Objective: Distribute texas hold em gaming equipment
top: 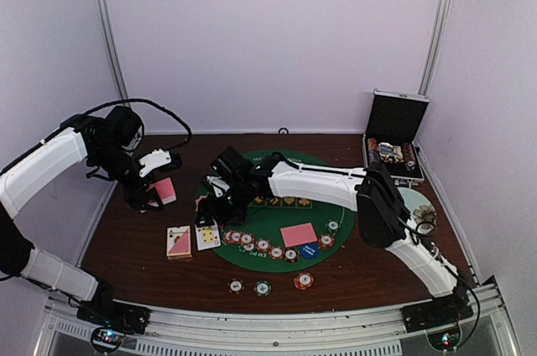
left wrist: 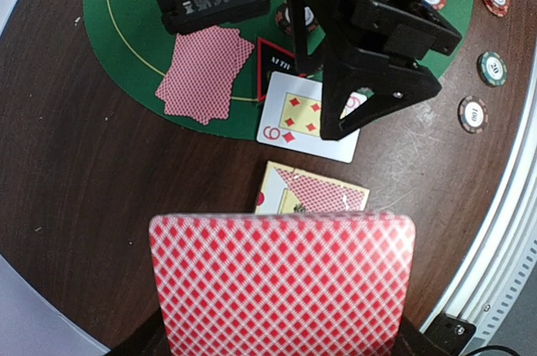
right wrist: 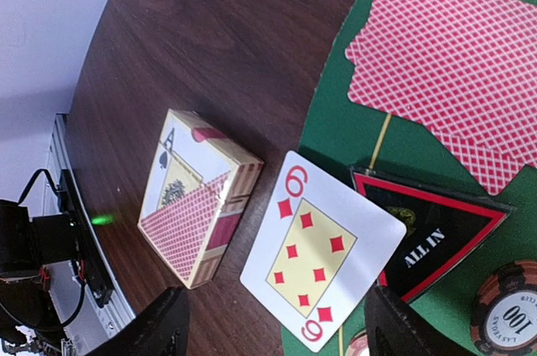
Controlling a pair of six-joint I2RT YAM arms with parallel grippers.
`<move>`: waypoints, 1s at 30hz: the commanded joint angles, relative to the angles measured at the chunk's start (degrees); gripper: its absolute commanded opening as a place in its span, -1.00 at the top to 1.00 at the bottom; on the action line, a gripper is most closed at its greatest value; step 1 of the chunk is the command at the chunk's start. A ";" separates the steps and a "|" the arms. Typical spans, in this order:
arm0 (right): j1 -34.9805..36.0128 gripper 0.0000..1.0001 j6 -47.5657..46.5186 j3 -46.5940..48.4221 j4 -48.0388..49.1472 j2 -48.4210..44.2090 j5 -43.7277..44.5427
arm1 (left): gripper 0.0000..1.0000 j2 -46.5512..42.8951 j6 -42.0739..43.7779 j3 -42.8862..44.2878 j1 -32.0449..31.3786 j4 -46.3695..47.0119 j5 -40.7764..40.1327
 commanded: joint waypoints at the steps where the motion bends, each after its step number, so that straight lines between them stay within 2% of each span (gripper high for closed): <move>1: 0.21 -0.50 -1.66 0.76 -3.36 1.92 2.49 | 1.00 -0.72 0.84 1.33 0.24 0.26 1.04; 17: 1.26 -0.46 -0.37 -3.20 -1.57 0.44 -0.15 | 1.00 -0.83 0.97 1.24 0.24 0.22 0.71; 30: 3.45 -0.45 1.80 -2.35 0.73 2.57 -3.46 | 1.00 -0.76 1.10 1.57 0.24 0.23 0.83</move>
